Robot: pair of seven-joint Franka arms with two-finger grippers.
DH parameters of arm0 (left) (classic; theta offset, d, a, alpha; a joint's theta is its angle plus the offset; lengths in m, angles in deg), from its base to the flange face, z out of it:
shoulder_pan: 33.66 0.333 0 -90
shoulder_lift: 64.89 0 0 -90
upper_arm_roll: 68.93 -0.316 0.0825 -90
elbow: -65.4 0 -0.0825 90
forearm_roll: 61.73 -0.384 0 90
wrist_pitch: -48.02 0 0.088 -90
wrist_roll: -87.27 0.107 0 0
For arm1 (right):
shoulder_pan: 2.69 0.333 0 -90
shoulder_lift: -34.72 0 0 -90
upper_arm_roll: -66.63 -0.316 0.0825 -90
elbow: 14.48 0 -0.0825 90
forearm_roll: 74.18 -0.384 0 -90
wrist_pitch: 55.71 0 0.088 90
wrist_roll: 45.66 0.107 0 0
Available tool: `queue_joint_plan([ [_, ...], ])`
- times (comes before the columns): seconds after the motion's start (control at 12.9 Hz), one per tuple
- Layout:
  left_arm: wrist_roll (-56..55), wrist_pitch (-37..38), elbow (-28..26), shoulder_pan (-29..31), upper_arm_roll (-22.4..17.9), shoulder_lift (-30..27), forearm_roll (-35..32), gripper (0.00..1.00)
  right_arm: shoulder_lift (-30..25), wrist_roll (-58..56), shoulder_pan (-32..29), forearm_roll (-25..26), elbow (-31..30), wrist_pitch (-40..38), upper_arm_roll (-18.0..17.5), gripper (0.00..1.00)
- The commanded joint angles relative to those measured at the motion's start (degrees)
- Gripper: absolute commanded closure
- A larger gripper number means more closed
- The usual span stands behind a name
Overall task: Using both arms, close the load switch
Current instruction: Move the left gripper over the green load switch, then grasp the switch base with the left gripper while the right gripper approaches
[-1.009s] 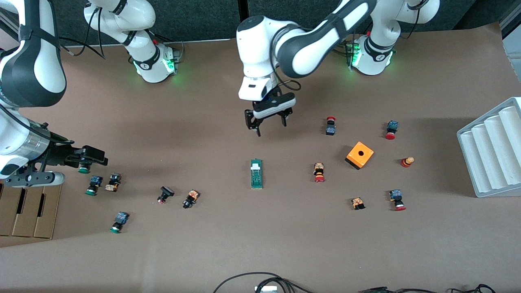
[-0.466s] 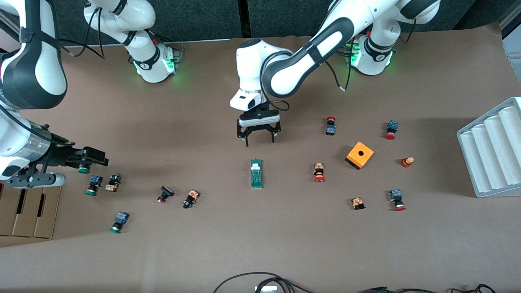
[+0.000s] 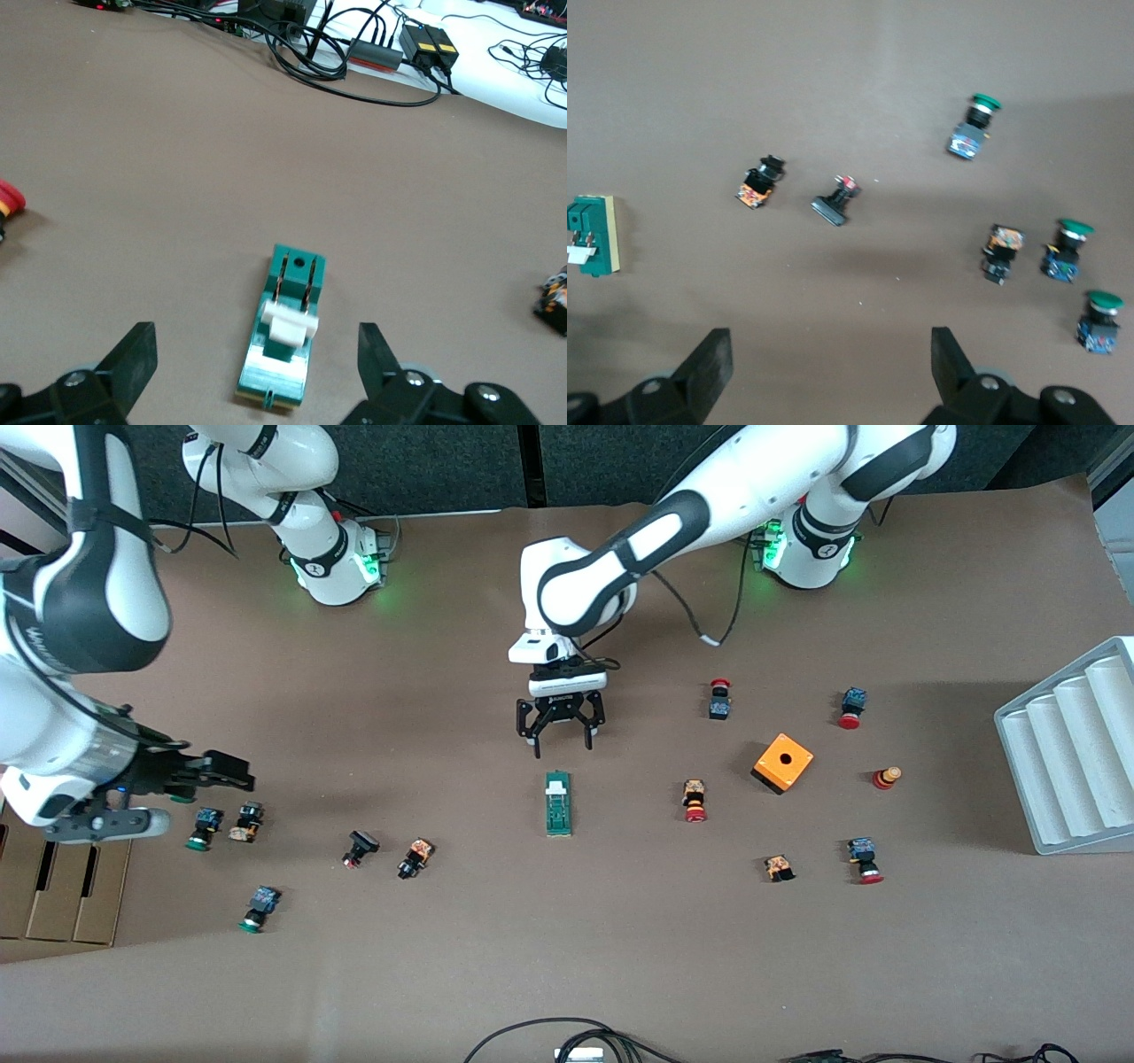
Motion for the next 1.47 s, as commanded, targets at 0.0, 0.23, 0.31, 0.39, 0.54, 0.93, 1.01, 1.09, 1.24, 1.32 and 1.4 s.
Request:
queue_joint_plan([
  [0.0, -2.57, 2.44, 1.93, -1.09, -0.75, 5.09, -9.32, 0.0, 1.85, 0.45, 5.75, 3.89, 1.07, 3.11, 0.19, 0.01],
  [0.23, -8.2, 5.43, 2.55, -3.19, -2.85, 8.36, -16.48, 0.0, 3.7, 0.46, 8.76, 3.73, 1.07, 8.38, 0.19, 0.01],
  [0.31, -8.2, 5.87, 2.55, -5.73, -5.04, 8.54, -16.66, 0.0, 4.4, 0.46, 9.55, 3.64, 1.07, 10.14, 0.19, 0.01],
  [0.39, -8.03, 5.79, 2.89, -9.06, -8.55, 9.15, -17.09, 0.0, 5.36, 0.37, 10.51, 3.55, 1.07, 11.11, 0.19, 0.01],
  [0.54, -8.29, 6.05, 9.28, -15.74, -13.4, 13.44, -16.66, 0.0, 7.73, 0.19, 12.01, 3.11, 1.07, 12.17, 0.1, 0.01],
  [0.93, -8.02, 8.76, 9.14, -17.35, -16.4, 15.3, -19.1, 0.02, 8.89, -0.51, 15.44, 3.28, 1.16, 15.96, 0.1, 0.0],
  [1.01, -8.2, 9.73, 9.31, -17.7, -16.66, 16.09, -21.03, 0.03, 8.89, -2.6, 15.53, 3.28, 1.34, 15.96, 0.1, 0.0],
  [1.09, -8.11, 10.01, 9.4, -17.7, -16.93, 16.19, -21.66, 0.06, 9.06, -5.66, 15.79, 3.2, 1.42, 16.22, 0.1, 0.0],
  [1.24, -8.2, 10.27, 9.58, -17.79, -17.02, 16.71, -21.93, 0.14, 9.76, -5.96, 15.88, 2.07, 1.51, 16.75, 0.01, 0.0],
  [1.32, -8.29, 10.53, 9.49, -17.79, -17.02, 16.63, -21.93, 0.19, 10.29, -4.04, 15.88, -2.73, 1.43, 16.75, 0.1, 0.0],
  [1.4, -8.29, 10.71, 9.58, -17.88, -17.02, 16.71, -21.93, 0.23, 11.16, 0.67, 15.97, -7.57, 1.42, 16.84, 0.27, 0.0],
])
